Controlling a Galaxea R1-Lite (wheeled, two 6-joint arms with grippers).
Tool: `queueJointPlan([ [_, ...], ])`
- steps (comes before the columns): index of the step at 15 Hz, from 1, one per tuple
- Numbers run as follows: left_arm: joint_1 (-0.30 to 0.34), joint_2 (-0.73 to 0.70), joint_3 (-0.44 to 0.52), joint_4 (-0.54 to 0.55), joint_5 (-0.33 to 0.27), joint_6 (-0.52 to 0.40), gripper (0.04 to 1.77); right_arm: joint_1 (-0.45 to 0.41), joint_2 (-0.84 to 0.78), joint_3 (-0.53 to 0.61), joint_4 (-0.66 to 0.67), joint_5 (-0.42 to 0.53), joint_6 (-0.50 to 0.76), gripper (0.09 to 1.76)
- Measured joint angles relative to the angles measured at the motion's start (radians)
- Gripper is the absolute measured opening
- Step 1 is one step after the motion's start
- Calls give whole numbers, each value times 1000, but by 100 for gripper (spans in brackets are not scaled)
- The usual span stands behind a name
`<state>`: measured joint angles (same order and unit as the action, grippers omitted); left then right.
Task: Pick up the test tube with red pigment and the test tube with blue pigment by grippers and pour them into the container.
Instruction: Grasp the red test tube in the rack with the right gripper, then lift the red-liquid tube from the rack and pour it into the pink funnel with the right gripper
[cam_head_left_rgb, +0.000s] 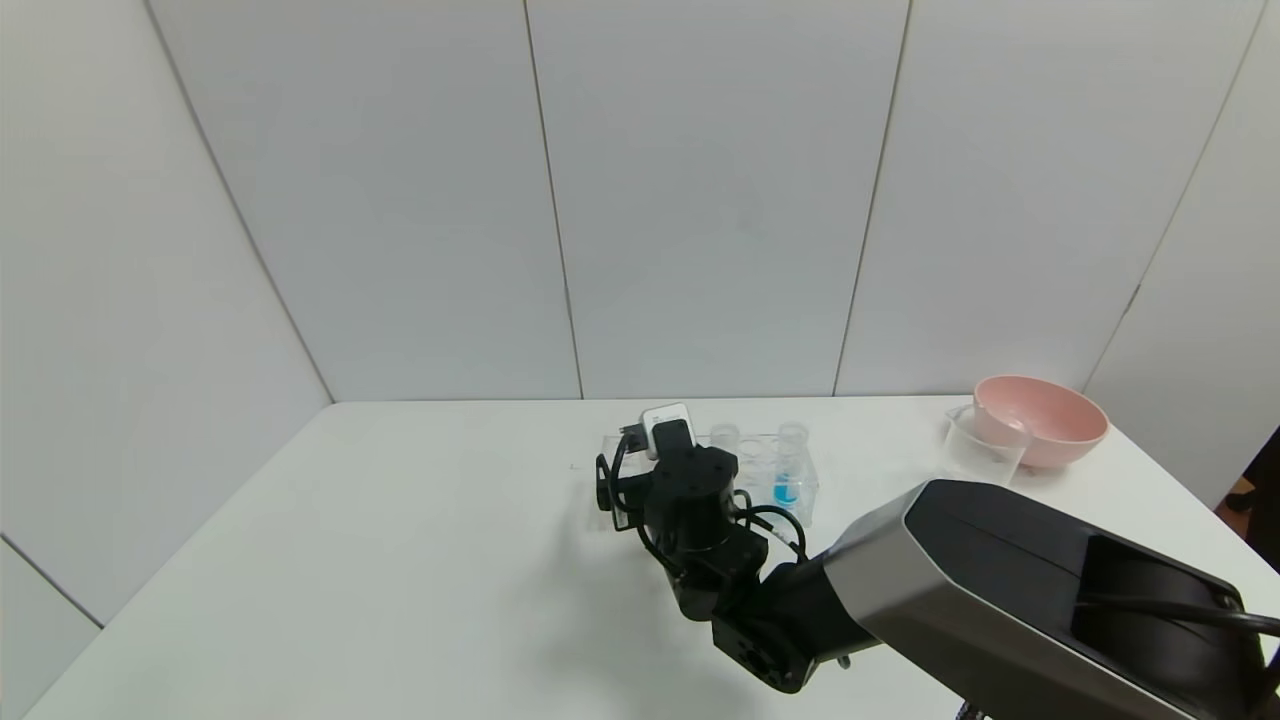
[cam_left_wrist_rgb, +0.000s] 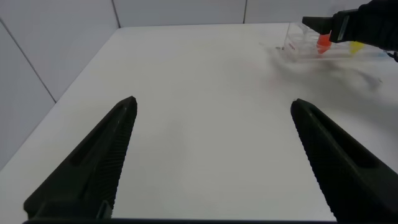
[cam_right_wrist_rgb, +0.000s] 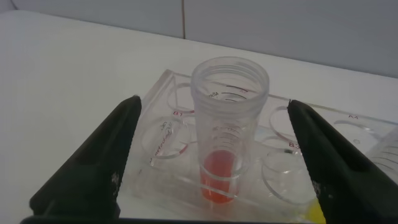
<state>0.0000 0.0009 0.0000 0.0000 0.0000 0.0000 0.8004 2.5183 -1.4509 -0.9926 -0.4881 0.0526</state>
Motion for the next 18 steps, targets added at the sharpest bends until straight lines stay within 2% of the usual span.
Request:
queueJointPlan([
  [1,0,0,0,0,0,0,176,1,0,1,0,-1,-1,168],
  [3,0,0,0,0,0,0,176,4,-2,3,2,-1,-1,131],
  [5,0,0,0,0,0,0,176,4,-3,7,2,-1,0,104],
  [8,0,0,0,0,0,0,176,4,-5,13,-2,-3,0,71],
  [9,0,0,0,0,0,0,176,4,-7,14,-2,-3,0,51],
  [18,0,0,0,0,0,0,176,13,-39,15,7,-6,-4,52],
])
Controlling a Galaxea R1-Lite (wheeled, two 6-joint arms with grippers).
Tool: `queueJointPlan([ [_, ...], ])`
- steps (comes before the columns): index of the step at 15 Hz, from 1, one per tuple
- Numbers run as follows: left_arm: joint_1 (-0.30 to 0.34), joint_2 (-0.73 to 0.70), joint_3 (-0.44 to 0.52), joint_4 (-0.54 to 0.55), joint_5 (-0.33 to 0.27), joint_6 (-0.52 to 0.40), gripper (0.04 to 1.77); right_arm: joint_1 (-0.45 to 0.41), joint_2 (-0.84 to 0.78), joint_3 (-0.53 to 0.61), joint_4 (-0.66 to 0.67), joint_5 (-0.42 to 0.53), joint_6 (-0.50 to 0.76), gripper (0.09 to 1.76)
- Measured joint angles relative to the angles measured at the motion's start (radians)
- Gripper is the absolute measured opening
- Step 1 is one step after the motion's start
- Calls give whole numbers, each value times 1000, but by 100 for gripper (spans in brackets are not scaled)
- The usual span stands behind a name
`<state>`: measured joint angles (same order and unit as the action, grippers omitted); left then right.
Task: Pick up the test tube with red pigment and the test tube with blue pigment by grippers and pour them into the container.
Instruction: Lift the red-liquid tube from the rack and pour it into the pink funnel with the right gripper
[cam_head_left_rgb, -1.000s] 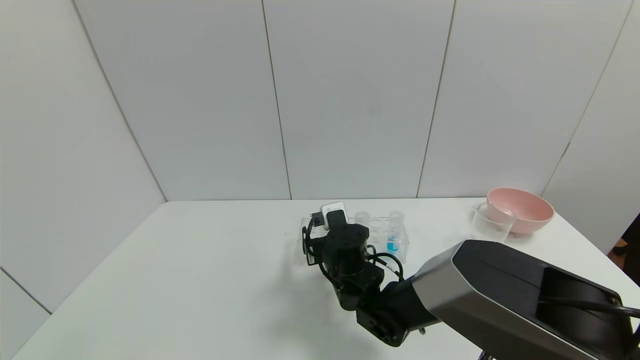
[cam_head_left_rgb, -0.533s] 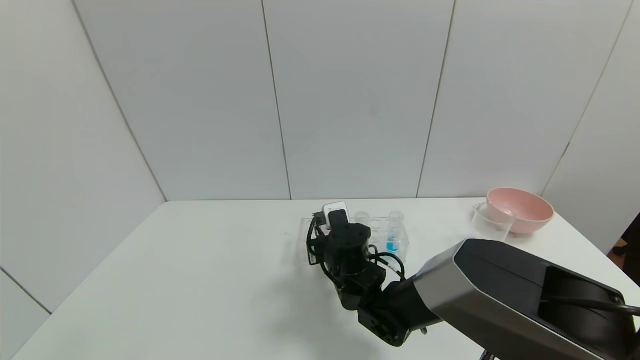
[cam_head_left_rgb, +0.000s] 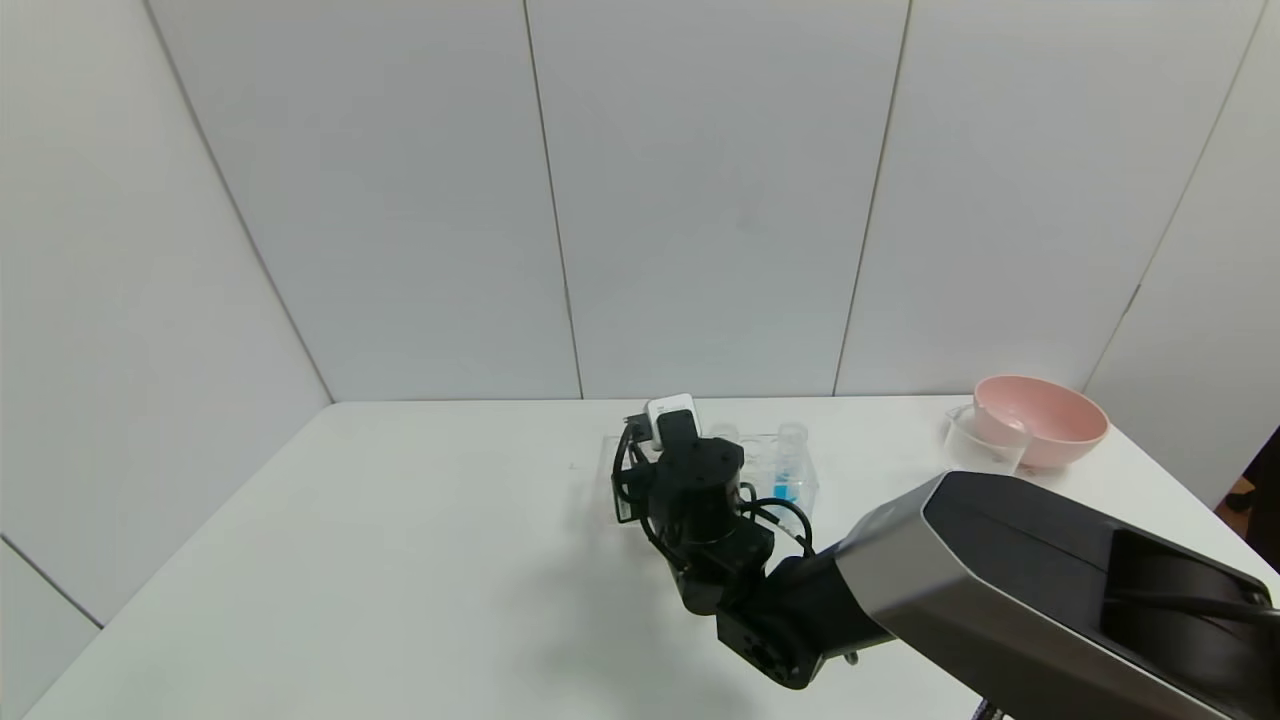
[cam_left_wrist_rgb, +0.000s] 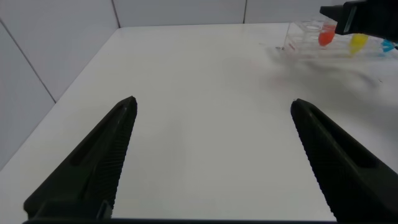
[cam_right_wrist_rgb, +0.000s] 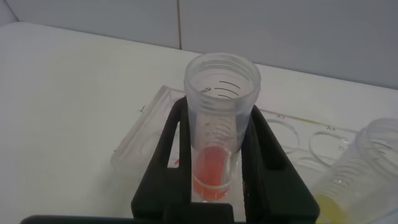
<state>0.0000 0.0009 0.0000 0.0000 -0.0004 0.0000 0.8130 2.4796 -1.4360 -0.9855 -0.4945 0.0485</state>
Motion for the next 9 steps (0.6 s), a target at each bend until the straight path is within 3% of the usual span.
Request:
queueJointPlan([
  [9,0,0,0,0,0,0,176,5,-149,-1,89,5,-12,52],
])
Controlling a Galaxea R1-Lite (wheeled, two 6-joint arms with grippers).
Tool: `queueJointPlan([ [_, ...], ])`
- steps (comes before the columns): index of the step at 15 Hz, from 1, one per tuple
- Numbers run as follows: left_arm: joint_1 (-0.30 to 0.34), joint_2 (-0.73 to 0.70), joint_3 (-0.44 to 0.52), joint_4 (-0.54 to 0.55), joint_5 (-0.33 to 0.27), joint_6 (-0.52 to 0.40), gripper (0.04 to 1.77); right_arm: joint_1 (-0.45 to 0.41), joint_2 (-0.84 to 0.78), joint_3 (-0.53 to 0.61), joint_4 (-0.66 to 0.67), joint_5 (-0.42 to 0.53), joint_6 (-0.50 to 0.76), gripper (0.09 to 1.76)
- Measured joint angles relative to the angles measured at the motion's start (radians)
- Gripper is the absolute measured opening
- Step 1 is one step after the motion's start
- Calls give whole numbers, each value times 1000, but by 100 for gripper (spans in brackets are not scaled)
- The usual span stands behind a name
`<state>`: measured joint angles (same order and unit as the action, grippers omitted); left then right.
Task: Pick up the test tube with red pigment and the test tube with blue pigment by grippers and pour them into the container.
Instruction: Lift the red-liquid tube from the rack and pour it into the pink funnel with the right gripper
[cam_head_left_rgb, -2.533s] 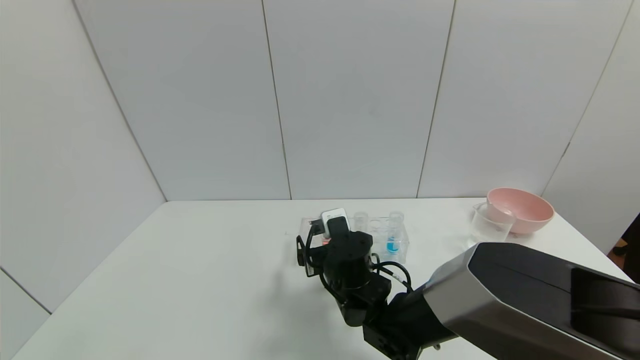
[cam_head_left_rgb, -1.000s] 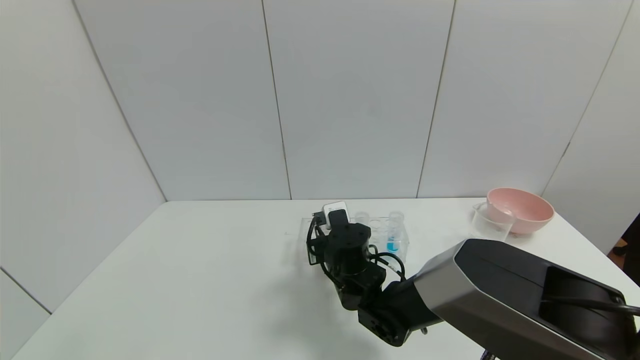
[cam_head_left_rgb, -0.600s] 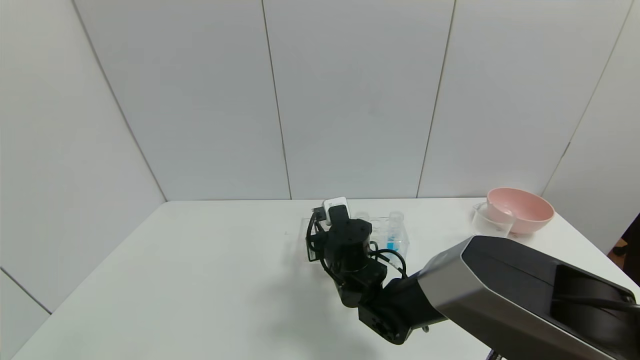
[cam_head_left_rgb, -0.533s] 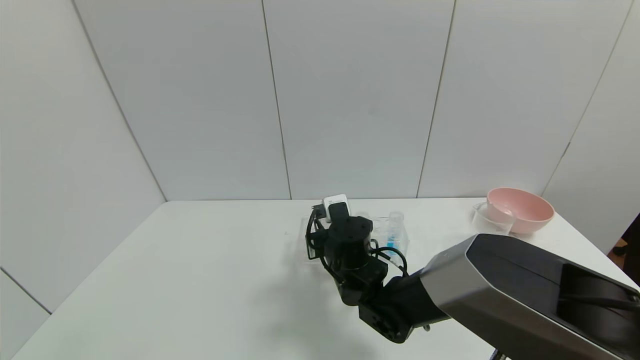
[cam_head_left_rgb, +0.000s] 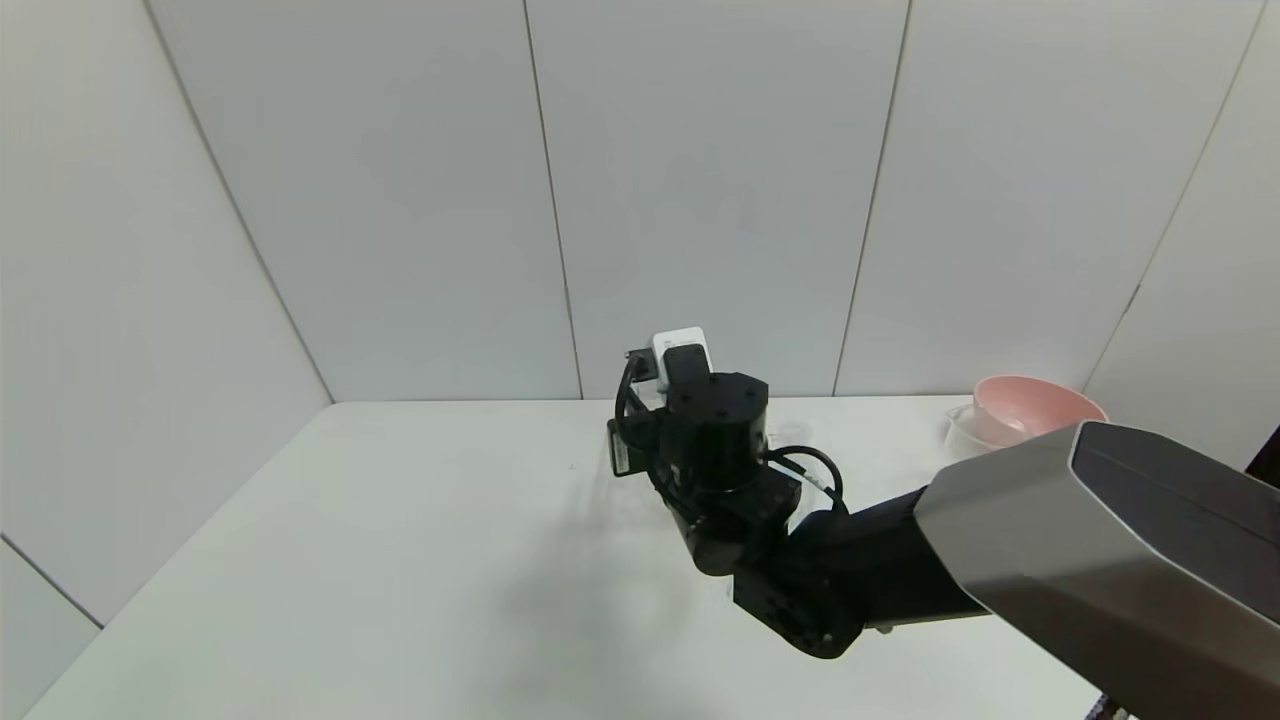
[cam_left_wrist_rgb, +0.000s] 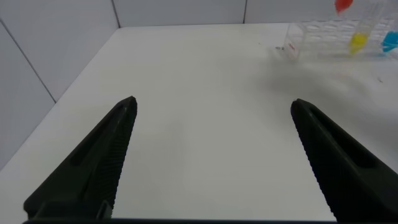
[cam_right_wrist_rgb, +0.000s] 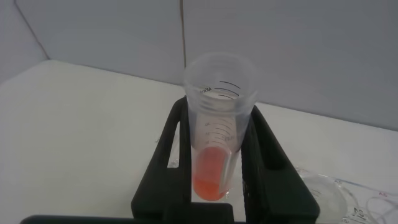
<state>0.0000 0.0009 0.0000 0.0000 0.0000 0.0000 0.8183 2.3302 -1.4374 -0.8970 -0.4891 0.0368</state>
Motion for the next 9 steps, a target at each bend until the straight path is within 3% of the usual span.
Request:
queueJointPlan([
  [6,0,0,0,0,0,0,176,0,-22,11,0,-1,-3,52],
  [9,0,0,0,0,0,0,176,0,-76,92,-5,19,-21,52],
])
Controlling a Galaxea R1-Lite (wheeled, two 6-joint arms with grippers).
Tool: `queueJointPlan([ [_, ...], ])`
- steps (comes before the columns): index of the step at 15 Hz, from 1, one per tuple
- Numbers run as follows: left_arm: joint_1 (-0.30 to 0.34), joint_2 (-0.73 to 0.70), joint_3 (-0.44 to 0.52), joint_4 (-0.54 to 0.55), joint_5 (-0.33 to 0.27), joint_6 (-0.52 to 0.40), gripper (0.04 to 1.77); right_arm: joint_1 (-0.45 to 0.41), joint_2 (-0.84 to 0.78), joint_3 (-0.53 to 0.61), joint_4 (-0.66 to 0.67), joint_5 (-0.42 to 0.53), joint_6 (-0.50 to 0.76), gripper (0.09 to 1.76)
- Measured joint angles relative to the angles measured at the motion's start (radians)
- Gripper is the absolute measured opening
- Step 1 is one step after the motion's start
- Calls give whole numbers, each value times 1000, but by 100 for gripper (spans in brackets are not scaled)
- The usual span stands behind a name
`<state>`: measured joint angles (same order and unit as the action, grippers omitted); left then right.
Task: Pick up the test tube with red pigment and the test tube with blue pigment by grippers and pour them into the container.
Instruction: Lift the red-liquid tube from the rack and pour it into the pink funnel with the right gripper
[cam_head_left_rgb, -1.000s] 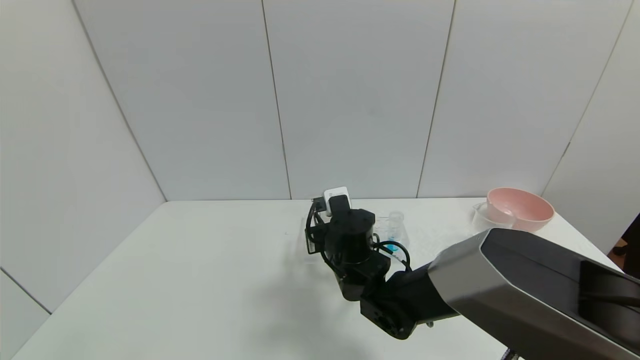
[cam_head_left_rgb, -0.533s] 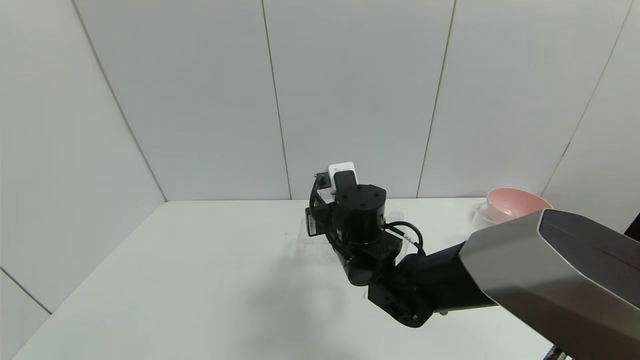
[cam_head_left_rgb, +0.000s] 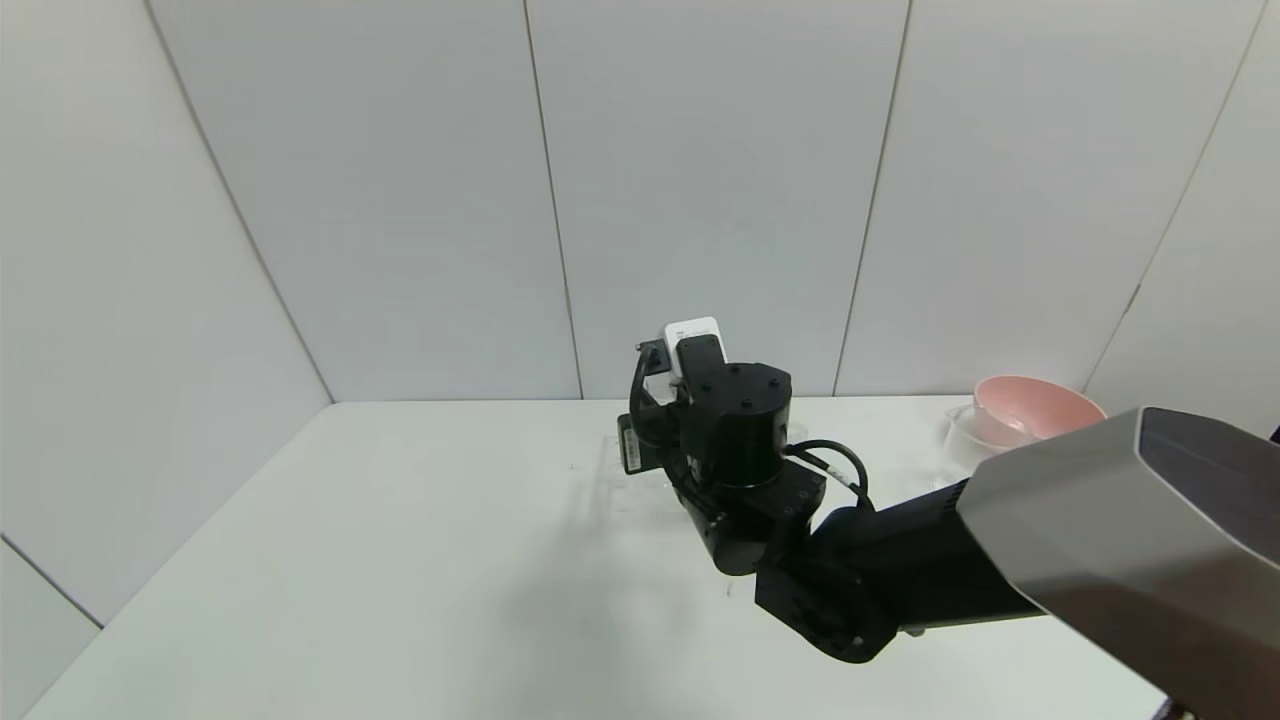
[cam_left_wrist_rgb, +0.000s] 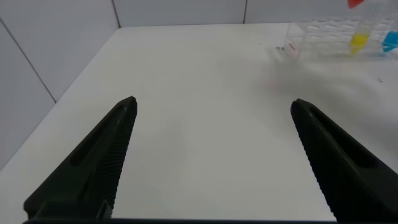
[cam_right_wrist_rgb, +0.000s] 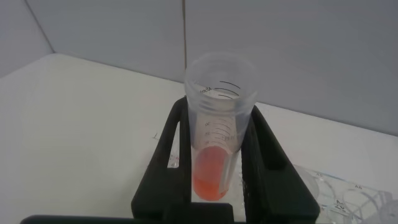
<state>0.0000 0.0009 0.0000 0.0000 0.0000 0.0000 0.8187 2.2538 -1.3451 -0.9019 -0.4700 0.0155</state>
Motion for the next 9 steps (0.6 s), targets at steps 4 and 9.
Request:
queueJointPlan([
  [4,0,0,0,0,0,0,176,-1,-164,238,-9,97,-4,52],
  [9,0,0,0,0,0,0,176,-40,-477,626,-9,287,-4,52],
])
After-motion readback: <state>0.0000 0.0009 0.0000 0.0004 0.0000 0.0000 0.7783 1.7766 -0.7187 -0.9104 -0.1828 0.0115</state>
